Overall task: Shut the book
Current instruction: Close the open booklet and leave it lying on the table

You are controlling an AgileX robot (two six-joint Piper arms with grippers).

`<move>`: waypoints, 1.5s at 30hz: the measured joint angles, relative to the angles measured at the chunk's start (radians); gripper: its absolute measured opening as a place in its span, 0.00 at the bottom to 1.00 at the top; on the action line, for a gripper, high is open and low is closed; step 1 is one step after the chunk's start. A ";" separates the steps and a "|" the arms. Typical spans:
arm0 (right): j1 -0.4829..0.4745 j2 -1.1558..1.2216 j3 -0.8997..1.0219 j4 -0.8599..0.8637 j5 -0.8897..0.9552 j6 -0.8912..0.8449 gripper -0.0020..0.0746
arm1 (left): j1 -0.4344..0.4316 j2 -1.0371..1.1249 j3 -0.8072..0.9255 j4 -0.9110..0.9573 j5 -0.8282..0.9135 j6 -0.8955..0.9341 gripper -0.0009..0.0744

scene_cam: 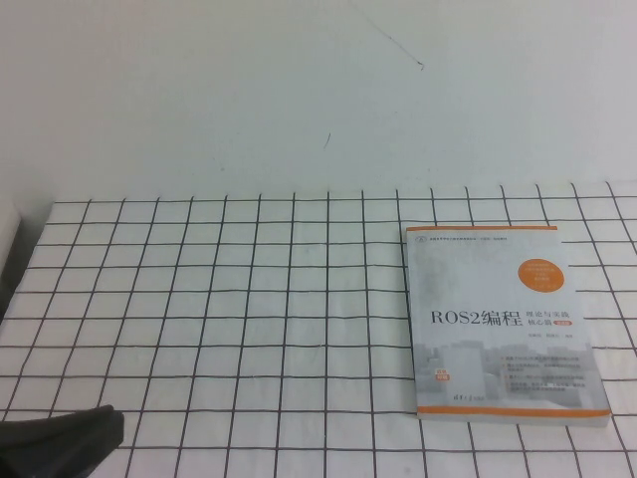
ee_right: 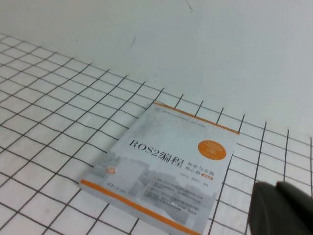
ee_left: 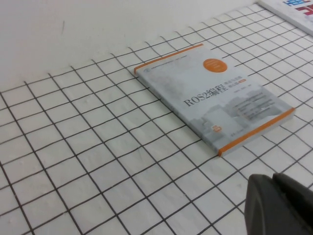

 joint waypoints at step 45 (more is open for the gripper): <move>0.000 0.000 0.125 0.002 -0.061 0.000 0.02 | 0.000 -0.010 0.143 0.004 -0.043 0.000 0.01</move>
